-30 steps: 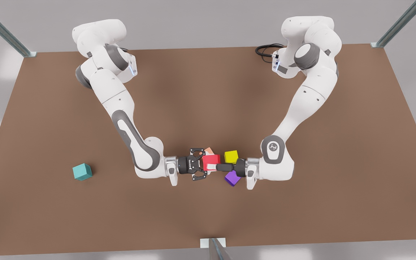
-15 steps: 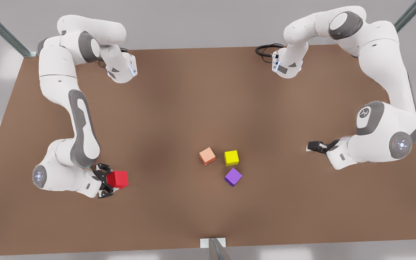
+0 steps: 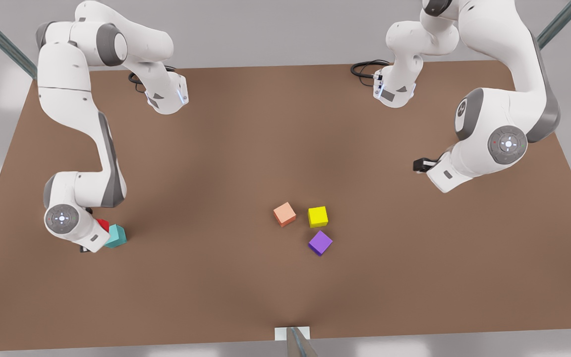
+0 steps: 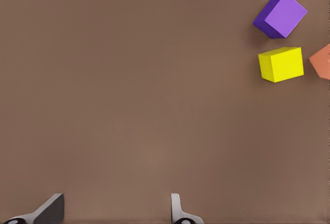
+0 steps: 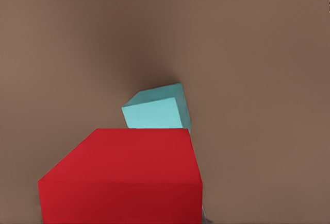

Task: Pick up red wooden cube and pass to hand red wooden cube and place in blue wooden cube

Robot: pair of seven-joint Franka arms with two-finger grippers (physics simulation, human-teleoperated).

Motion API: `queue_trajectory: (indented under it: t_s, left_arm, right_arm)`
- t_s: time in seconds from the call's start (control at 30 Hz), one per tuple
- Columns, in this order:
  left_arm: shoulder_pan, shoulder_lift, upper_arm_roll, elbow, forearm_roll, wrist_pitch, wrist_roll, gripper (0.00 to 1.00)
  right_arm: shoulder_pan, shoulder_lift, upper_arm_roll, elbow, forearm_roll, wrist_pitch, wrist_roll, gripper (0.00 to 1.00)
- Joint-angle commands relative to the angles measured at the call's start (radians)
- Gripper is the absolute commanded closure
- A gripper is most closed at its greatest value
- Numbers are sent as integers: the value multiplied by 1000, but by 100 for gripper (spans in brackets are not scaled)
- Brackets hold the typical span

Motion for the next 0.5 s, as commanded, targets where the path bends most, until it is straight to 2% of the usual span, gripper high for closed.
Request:
queue_trajectory:
  t_s: [0.0, 0.27, 0.47]
  left_arm:
    - [1, -1, -1, 0, -11, -4, 0, 0]
    - [-1, 10, -1, -1, -11, -4, -3, 0]
    - [-1, 10, -1, -1, -11, -4, -6, 0]
  right_arm:
    - [-1, 10, 0, -7, 15, 84, 253, 42]
    - [-55, 14, 1, -100, 86, 150, 252, 42]
    - [-57, 25, 3, -103, 98, 164, 253, 42]
